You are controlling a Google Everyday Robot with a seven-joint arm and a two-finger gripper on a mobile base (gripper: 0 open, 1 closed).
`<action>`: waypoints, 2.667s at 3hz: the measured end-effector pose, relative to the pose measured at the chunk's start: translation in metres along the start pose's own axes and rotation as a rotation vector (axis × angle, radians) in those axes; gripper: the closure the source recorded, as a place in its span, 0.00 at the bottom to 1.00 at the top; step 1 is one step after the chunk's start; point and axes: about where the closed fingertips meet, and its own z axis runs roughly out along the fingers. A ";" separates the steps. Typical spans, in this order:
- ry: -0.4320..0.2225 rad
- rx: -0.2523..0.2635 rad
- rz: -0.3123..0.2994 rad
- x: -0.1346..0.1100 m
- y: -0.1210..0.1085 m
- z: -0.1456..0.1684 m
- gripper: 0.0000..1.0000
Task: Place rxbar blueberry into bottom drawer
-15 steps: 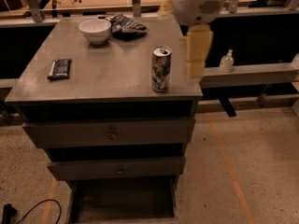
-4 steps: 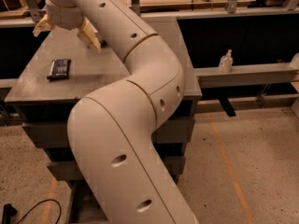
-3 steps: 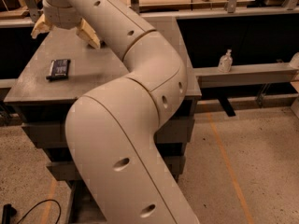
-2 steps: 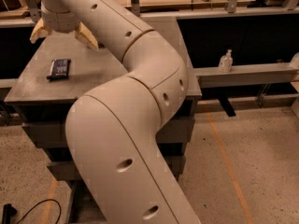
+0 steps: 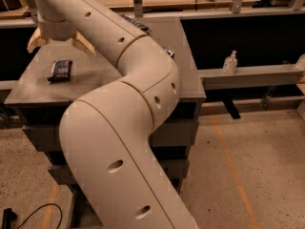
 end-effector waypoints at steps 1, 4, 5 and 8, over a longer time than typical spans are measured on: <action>-0.026 -0.024 -0.058 -0.003 -0.013 0.026 0.00; -0.054 -0.074 -0.091 -0.001 -0.021 0.063 0.51; -0.054 -0.075 -0.091 -0.001 -0.022 0.059 0.74; -0.046 0.035 0.016 -0.013 -0.033 0.008 1.00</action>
Offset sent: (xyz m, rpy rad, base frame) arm 0.0167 0.0332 -0.0442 -0.1497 0.0255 0.0662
